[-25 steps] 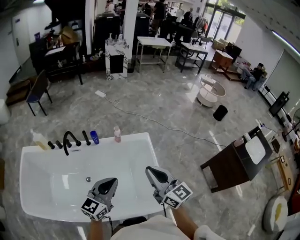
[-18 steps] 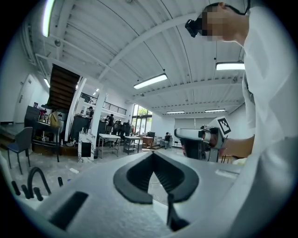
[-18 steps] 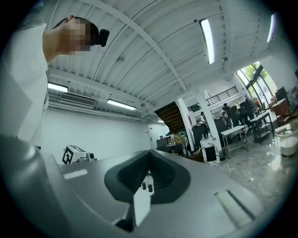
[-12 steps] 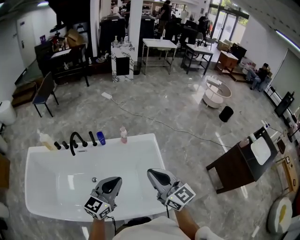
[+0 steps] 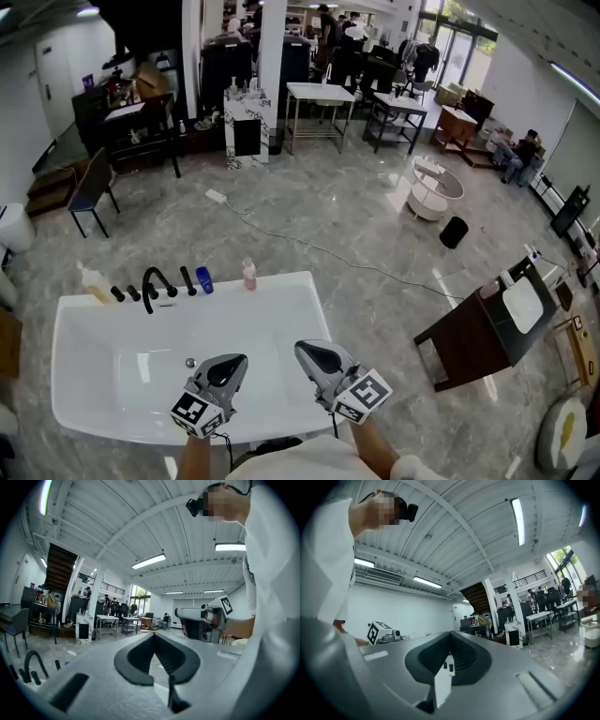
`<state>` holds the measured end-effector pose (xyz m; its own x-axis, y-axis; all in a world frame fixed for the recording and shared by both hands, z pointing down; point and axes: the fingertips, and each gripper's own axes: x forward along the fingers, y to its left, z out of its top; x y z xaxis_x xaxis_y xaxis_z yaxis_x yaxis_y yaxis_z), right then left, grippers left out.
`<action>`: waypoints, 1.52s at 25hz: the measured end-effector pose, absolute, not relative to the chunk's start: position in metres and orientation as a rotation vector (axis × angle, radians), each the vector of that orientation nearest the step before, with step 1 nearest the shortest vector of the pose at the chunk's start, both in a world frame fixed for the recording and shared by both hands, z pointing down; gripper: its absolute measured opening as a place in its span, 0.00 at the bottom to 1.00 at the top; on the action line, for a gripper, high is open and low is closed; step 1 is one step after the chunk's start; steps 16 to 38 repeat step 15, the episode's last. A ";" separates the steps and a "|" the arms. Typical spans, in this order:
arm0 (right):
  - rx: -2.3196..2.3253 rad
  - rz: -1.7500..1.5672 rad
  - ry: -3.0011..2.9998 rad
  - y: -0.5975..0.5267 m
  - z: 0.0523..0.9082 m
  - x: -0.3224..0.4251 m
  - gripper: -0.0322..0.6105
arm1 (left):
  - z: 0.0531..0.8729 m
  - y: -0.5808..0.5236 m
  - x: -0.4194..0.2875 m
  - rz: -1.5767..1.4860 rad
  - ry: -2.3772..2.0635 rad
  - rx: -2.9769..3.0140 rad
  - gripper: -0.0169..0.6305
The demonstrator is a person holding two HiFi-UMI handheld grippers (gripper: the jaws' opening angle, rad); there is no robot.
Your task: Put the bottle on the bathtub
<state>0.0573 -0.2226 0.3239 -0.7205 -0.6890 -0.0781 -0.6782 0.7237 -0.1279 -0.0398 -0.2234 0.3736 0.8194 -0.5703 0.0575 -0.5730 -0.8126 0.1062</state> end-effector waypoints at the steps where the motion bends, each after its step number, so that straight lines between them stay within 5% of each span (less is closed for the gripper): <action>1: -1.118 -0.142 2.803 -0.224 0.325 0.058 0.04 | 0.373 -0.223 -0.039 0.033 -0.908 2.882 0.02; 38: -1.117 -0.158 2.778 -0.236 0.333 0.058 0.04 | 0.370 -0.224 -0.033 0.031 -0.905 2.903 0.02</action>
